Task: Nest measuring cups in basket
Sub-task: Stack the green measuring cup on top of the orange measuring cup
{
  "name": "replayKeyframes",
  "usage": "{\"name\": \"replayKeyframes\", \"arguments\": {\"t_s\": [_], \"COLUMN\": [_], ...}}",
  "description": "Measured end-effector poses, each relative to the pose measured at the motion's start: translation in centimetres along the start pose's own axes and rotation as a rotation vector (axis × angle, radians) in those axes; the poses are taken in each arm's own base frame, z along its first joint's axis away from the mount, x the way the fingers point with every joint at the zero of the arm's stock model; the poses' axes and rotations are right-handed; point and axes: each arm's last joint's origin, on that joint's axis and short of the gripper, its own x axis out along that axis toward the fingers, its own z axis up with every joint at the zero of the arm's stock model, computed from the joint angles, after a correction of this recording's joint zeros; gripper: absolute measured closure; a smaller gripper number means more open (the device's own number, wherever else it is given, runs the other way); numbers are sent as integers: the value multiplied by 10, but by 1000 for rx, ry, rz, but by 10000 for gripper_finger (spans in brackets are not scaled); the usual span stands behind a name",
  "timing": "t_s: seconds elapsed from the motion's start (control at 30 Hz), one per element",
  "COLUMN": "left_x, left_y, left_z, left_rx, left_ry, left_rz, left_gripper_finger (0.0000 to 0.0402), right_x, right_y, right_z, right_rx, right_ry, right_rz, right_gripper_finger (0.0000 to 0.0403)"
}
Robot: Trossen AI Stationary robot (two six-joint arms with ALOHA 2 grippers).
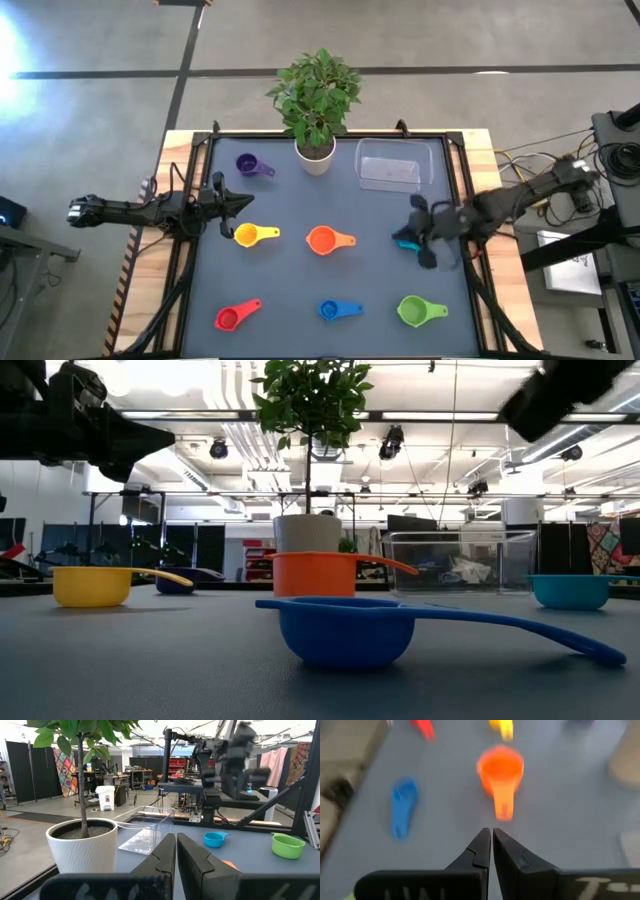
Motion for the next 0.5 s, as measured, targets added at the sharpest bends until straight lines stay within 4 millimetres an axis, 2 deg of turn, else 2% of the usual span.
{"name": "replayKeyframes", "arguments": {"t_s": [0.1,0.17,0.33,0.5], "left_x": [0,0,0,0], "left_y": [0,0,0,0], "left_z": [0,0,0,-1], "left_rx": [0,0,1,2], "left_ry": [0,1,3,6], "left_rz": [0,0,0,0], "left_gripper_finger": [402,402,402,402], "right_x": [-5,-4,0,9], "right_y": [19,32,61,77], "right_z": [-2,-12,-30,-50], "right_rx": [18,16,9,11], "right_ry": [71,146,261,429], "right_rz": [-32,-31,54,75], "right_gripper_finger": [394,394,391,349]}}
